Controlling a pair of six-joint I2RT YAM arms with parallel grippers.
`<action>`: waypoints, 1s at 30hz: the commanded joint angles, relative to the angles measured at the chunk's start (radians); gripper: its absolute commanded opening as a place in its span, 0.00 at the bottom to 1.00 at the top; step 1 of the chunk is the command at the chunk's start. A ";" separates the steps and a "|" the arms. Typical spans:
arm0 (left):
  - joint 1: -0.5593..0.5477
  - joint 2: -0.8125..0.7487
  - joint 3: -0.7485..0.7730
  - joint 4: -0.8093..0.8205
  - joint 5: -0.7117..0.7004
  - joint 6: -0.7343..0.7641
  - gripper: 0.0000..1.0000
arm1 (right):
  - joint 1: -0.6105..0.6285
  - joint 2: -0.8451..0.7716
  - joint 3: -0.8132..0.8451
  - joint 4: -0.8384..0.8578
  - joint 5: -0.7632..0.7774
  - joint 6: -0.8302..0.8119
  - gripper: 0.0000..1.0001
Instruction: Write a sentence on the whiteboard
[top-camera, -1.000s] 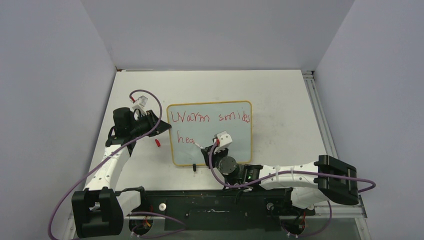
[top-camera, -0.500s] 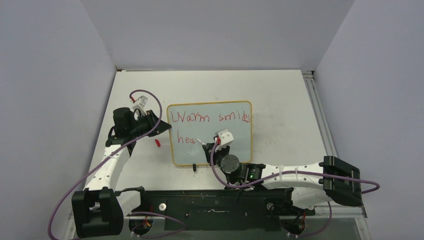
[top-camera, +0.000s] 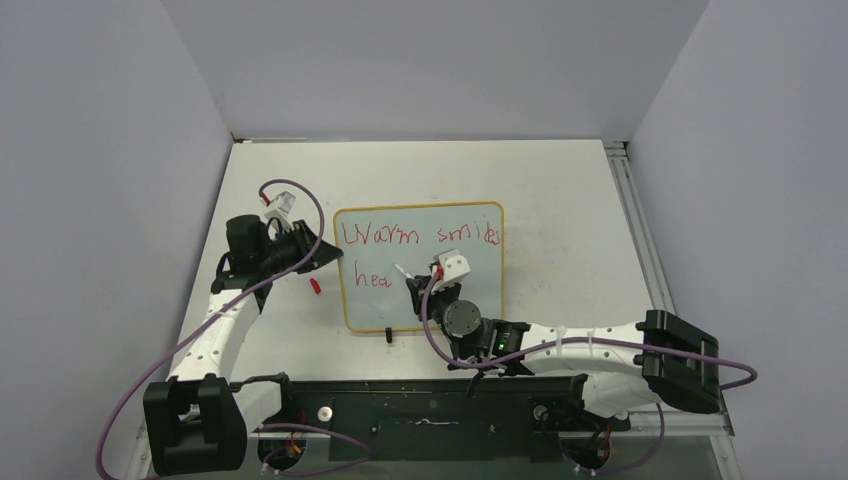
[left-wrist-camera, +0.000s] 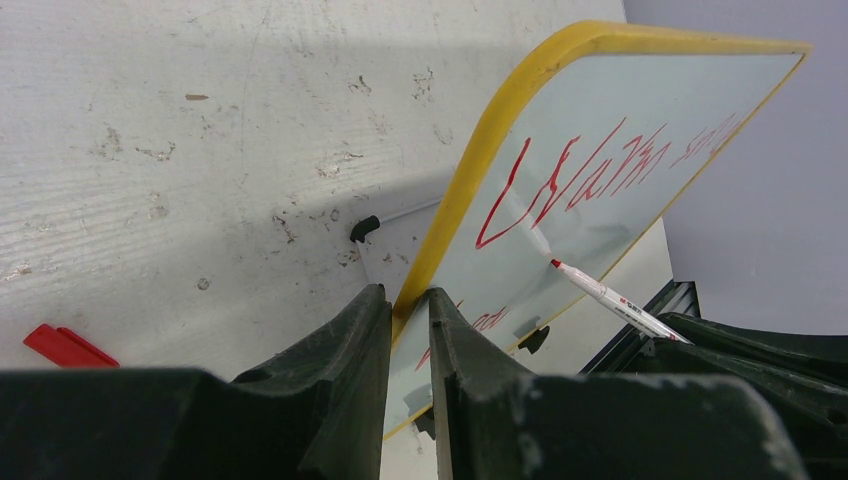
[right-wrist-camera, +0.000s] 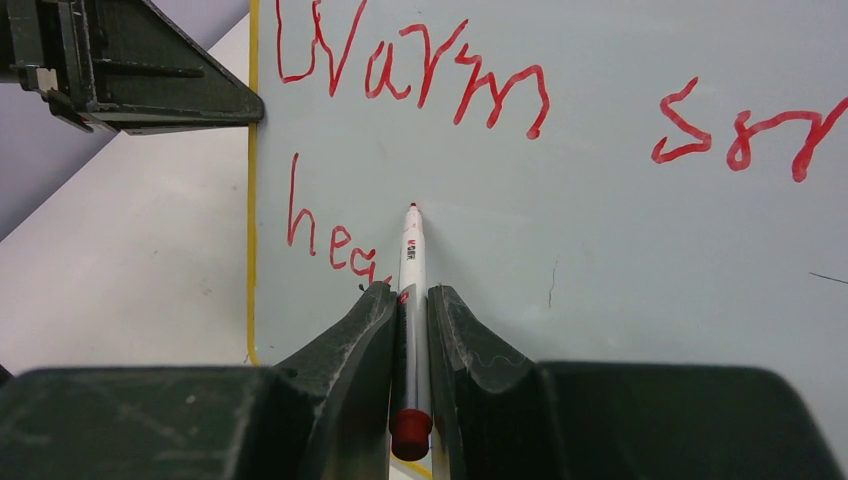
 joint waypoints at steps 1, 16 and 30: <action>-0.003 -0.014 0.050 0.010 0.008 0.017 0.19 | -0.010 0.019 0.042 0.039 0.008 -0.001 0.05; -0.003 -0.015 0.050 0.007 0.006 0.018 0.19 | 0.009 -0.012 -0.033 -0.026 -0.002 0.103 0.05; -0.003 -0.017 0.050 0.006 0.007 0.018 0.19 | 0.054 -0.026 -0.078 -0.065 0.034 0.167 0.05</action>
